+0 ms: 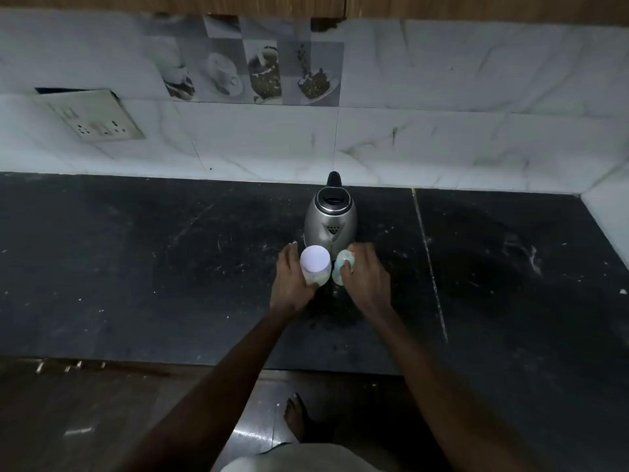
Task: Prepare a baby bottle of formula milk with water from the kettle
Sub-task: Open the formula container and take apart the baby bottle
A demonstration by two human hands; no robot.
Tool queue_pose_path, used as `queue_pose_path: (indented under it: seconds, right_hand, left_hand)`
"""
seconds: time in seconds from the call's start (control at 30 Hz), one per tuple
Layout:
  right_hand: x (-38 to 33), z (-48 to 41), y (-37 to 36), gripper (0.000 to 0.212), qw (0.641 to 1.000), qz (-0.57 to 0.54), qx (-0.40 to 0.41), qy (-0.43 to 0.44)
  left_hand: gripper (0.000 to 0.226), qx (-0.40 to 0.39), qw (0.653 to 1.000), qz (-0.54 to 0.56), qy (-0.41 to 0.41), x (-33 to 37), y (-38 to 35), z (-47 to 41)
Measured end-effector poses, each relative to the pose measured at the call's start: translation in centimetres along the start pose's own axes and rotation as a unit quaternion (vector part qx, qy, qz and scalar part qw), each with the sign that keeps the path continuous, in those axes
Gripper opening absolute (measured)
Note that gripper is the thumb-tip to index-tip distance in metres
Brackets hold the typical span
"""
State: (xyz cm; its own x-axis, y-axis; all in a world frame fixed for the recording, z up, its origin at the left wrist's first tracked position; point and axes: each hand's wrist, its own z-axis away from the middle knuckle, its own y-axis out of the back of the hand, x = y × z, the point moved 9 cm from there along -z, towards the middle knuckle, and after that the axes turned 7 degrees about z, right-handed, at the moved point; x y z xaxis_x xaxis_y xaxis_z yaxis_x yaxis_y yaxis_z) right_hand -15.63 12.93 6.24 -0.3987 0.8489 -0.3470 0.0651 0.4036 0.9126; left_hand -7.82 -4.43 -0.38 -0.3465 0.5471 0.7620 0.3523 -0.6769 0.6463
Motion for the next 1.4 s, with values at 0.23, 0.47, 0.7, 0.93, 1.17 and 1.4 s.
queue_pose_path:
  seconds: [0.23,0.47,0.7,0.93,1.17,1.4]
  right_hand:
    - [-6.8,-0.5,-5.8,0.032,0.973,0.144,-0.129,0.129]
    - [-6.4,-1.4,-6.8,0.047,0.978,0.126,-0.153,0.062]
    - [-7.8,0.9,-7.2,0.06,0.969,0.102,-0.176,0.14]
    - [-9.1,6.1,-8.3,0.065,0.956,0.126,-0.204,0.169]
    - [-8.7,8.4,-8.3,0.065,0.956,0.143,-0.189,0.17]
    - [-7.9,7.8,-8.5,0.074,0.96,0.054,-0.202,0.185]
  left_hand:
    - [0.094,-0.059,0.992,0.102,0.039,-1.7,-1.2,-1.7]
    - [0.07,-0.049,0.994,0.102,0.015,-2.6,-1.6,-2.5]
    - [0.083,-0.096,0.99,0.104,0.004,-5.9,-0.9,0.3]
    - [0.078,-0.111,0.987,0.111,-0.028,-8.3,-0.9,4.4]
    - [0.085,-0.13,0.985,0.102,-0.056,-8.0,-1.0,6.1]
    - [0.088,-0.152,0.983,0.097,-0.04,-8.1,-0.7,5.6]
